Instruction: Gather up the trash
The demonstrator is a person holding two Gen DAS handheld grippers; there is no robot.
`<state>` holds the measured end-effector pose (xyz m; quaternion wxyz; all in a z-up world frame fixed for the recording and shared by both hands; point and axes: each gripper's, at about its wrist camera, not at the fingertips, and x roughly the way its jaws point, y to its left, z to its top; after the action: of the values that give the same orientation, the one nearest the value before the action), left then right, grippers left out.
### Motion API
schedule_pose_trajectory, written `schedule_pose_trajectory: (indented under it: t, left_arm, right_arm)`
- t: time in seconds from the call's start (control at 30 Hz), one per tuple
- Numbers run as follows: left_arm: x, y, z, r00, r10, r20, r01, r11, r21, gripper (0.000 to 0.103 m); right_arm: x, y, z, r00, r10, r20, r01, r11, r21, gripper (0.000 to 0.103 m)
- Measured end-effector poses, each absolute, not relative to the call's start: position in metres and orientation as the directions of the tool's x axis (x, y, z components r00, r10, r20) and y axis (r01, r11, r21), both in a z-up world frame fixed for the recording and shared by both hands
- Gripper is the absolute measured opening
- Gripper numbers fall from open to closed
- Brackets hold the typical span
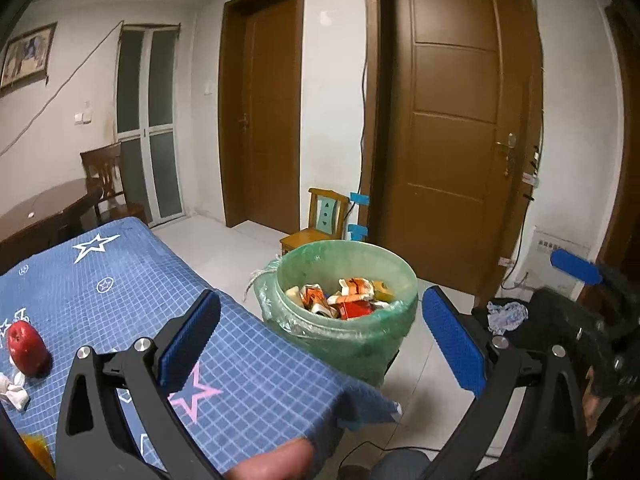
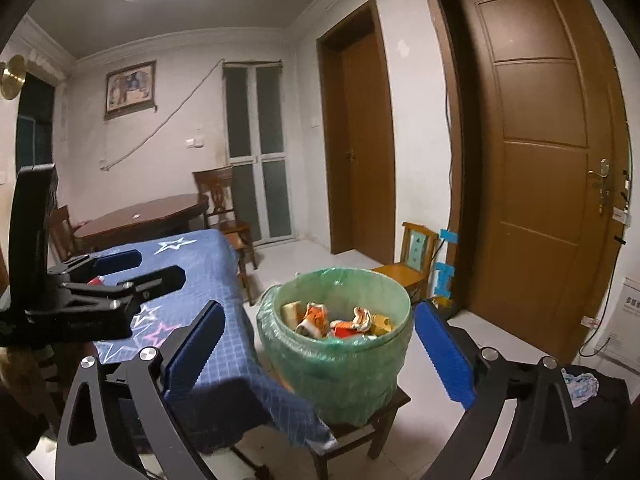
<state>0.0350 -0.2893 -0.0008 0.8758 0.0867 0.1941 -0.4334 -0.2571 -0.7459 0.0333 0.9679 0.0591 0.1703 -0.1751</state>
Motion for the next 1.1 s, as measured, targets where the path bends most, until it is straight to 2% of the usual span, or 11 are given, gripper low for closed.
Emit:
schedule_pose_trajectory:
  t: [0.3, 1.1]
  left_arm:
    - [0.021, -0.284, 0.001, 0.571, -0.716, -0.401, 0.778, 0.628, -0.013, 0.097]
    - [0.012, -0.292, -0.005, 0.570, -0.715, -0.406, 0.786, 0.618, 0.016, 0.097]
  right_arm:
    - [-0.284, -0.757, 0.052, 0.882, -0.294, -0.369, 0.336, 0.941, 0.052, 0.096]
    - [-0.279, -0.764, 0.059, 0.885, -0.298, -0.359, 0.346, 0.935, 0.077, 0.097]
